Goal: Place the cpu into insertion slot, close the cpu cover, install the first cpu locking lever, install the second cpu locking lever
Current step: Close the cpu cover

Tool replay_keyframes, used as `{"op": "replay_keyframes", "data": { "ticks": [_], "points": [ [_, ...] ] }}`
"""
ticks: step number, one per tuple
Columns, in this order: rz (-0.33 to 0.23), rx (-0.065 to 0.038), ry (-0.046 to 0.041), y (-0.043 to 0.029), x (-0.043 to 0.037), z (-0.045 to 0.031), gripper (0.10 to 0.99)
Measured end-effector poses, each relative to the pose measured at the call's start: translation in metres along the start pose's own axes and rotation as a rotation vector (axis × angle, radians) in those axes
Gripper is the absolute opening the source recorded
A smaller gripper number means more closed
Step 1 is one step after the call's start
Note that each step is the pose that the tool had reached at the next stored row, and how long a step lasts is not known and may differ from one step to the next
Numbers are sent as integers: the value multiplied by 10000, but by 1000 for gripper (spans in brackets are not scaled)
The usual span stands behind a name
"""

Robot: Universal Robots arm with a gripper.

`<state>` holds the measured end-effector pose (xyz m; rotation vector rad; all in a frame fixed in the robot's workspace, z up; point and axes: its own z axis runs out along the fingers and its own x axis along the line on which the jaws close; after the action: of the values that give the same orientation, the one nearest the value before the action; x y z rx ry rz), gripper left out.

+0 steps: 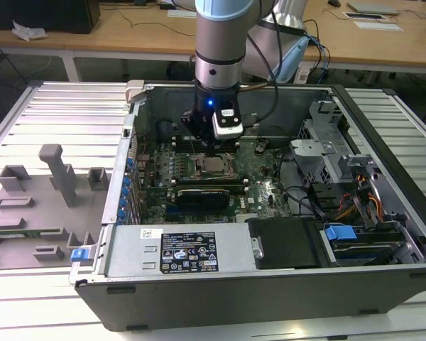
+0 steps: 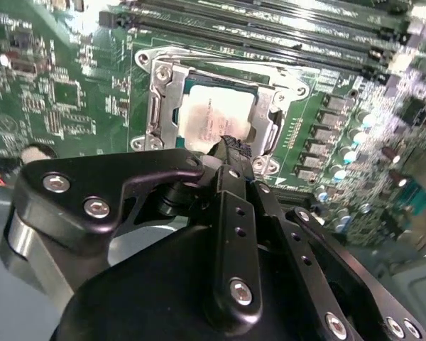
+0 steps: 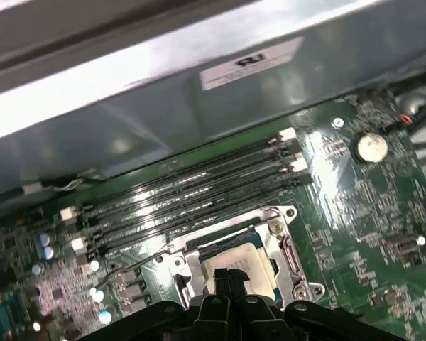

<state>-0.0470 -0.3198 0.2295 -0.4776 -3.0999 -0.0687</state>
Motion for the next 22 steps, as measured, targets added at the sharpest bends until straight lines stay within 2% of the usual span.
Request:
{"op": "replay_keyframes", "data": {
  "ticks": [7, 8, 11, 14, 17, 22],
  "points": [
    [-1555, 25, 53, 0, 0, 8, 106],
    [-1787, 35, 29, 0, 0, 10, 106],
    [-2133, 53, -158, -1, 0, 15, 106],
    [-2385, 37, -257, -2, 0, 25, 106],
    [-2602, 28, -284, -19, -5, 33, 106],
    [-2998, 25, -269, -122, -38, 47, 106]
  ]
}}
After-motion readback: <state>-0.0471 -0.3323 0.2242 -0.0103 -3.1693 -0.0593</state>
